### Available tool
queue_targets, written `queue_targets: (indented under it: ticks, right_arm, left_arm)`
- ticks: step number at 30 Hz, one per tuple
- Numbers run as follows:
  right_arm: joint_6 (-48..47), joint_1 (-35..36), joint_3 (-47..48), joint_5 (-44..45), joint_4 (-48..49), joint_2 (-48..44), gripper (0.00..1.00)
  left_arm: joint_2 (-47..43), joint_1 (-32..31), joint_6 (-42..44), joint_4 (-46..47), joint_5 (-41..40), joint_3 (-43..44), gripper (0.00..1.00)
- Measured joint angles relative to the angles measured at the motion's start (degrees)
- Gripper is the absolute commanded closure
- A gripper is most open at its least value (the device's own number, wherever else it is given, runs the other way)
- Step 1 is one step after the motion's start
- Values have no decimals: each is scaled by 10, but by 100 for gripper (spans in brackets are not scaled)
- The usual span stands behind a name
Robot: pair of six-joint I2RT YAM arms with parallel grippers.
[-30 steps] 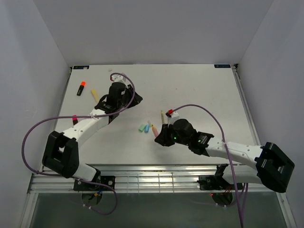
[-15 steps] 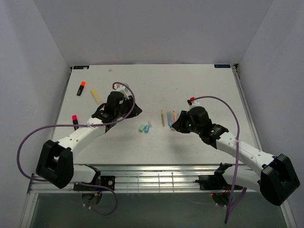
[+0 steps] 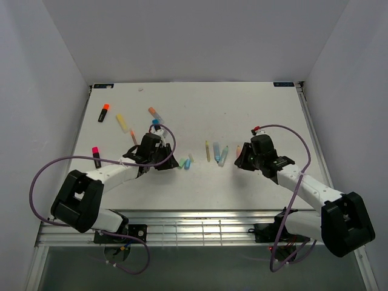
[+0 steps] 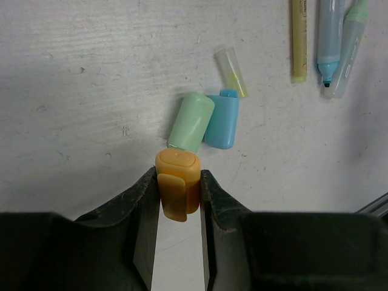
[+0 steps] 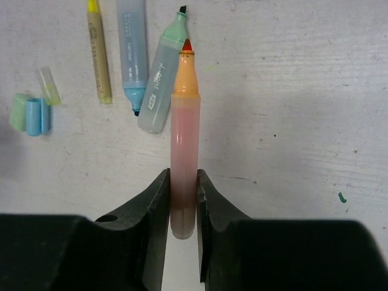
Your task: Open the pen caps
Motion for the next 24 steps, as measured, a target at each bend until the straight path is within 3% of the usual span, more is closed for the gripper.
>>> queue_targets:
  ticks: [14, 24]
  right_arm:
    - [-26, -33, -20, -45, 29, 93, 85]
    - [-30, -45, -7, -78, 73, 146, 71]
  left_arm:
    - [30, 0, -6, 45, 8, -28, 67]
    - [52, 0, -14, 73, 10, -28, 45]
